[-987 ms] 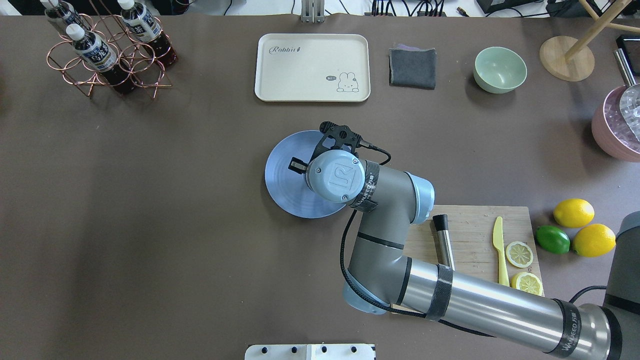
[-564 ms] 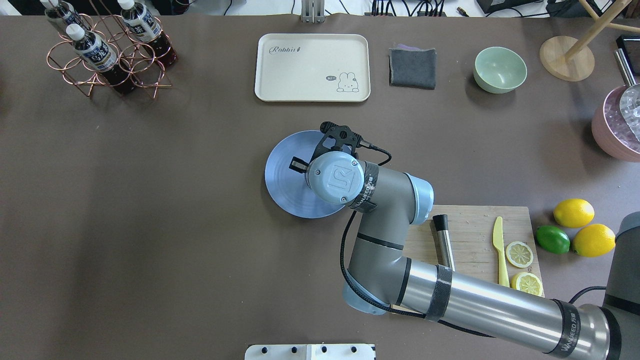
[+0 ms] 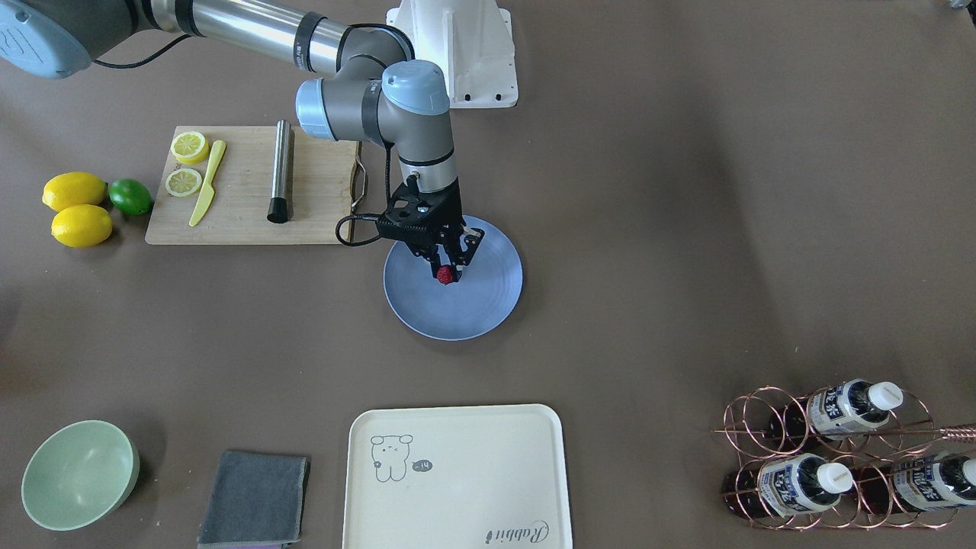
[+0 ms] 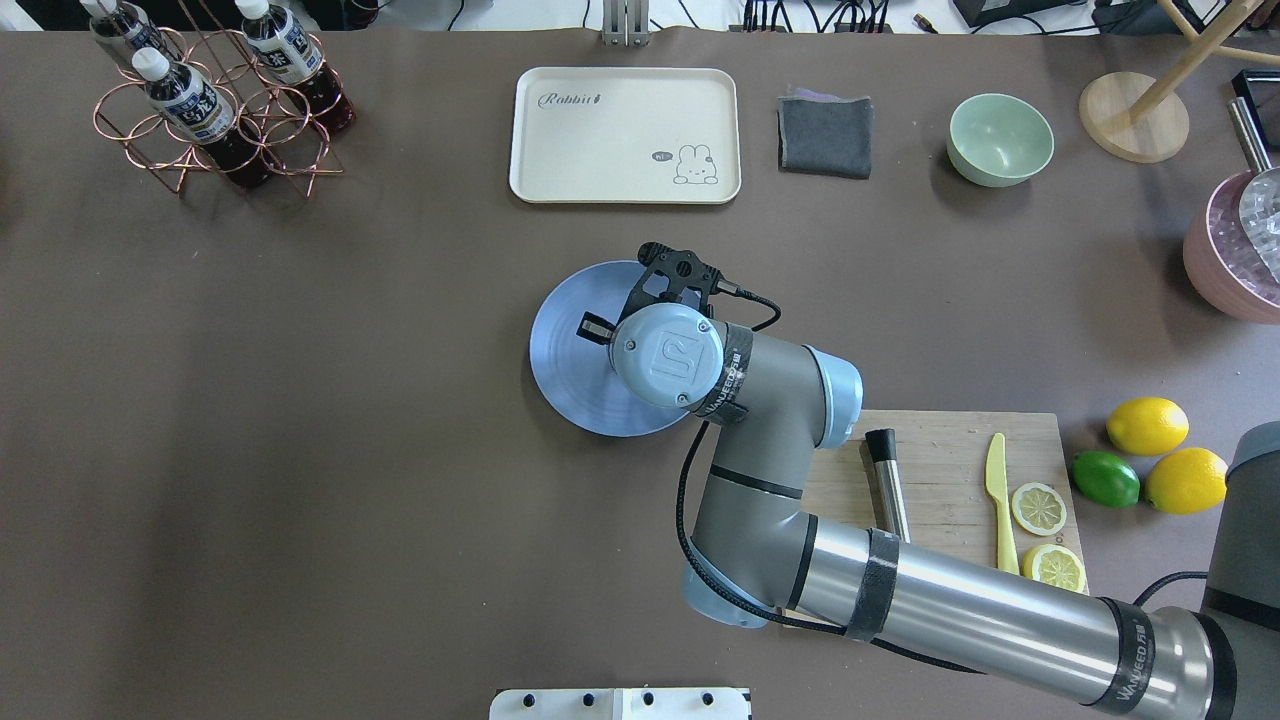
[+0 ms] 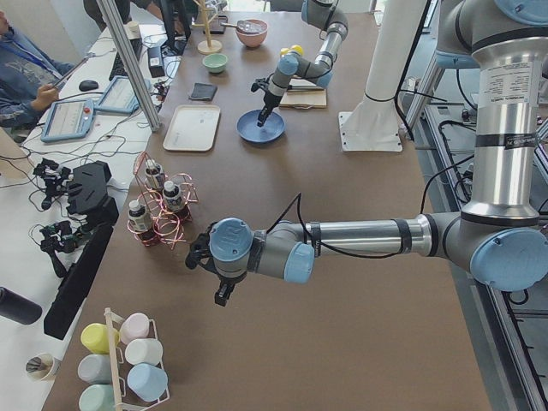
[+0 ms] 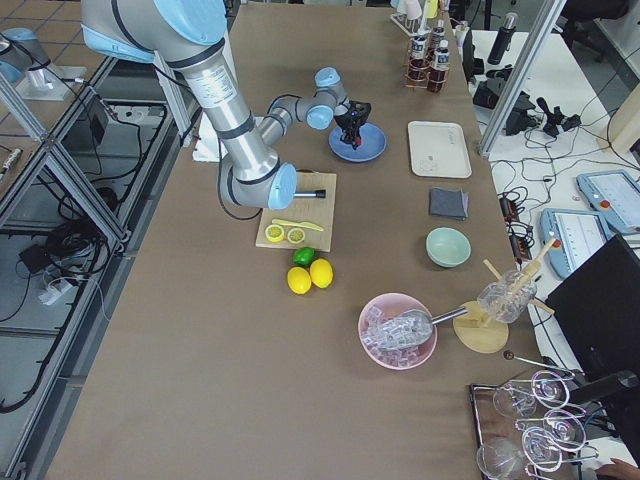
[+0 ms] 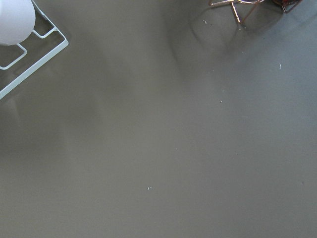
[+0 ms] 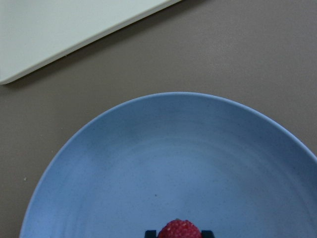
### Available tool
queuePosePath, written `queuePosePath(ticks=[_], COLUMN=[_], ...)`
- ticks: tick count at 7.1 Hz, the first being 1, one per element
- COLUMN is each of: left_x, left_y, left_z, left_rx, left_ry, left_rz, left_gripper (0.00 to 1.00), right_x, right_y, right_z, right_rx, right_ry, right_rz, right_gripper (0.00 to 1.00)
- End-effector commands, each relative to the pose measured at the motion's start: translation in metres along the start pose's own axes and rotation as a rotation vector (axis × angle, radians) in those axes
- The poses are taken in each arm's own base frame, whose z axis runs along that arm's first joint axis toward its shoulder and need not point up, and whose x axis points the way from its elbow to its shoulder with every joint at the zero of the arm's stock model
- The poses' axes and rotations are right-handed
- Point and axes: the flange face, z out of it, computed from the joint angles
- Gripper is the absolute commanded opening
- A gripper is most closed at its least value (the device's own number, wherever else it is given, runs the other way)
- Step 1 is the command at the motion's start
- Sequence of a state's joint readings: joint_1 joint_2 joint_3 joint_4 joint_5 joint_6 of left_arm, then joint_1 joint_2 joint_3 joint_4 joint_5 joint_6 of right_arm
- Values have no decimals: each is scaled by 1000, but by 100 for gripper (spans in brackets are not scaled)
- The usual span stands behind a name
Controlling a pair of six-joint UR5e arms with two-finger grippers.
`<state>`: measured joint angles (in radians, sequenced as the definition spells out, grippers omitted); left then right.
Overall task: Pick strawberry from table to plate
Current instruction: 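Lower the strawberry onto the plate and open the right gripper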
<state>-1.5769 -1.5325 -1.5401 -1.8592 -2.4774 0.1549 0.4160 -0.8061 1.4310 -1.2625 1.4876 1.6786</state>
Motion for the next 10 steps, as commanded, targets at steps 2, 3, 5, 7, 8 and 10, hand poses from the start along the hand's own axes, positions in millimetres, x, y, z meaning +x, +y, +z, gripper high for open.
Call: queuePosePath(ticks=[2,3,5,7,8,10], left_x=[0,0,0,0,0,2], left_y=[0,0,0,0,0,-7], left_z=[0,0,0,0,0,1], left_rx=[0,0,0,0,0,-9], left_ry=[0,0,0,0,0,-6], left_rz=[0,0,0,0,-2,-13], left_gripper=[98,98,98,98,98,98], right_x=[-5,-4,-16,-16,-10,37], right_y=[0,0,-8,-53,-87,-182], right_z=[8,8,-6,-31,-53,-72], right_rx=[15,15,11,-36,-59,-142], right_ry=[16,17,-11,5,55,152], right_rz=[7,4,9,17,-7,-78], right_gripper=[68,90,100,100,100,100])
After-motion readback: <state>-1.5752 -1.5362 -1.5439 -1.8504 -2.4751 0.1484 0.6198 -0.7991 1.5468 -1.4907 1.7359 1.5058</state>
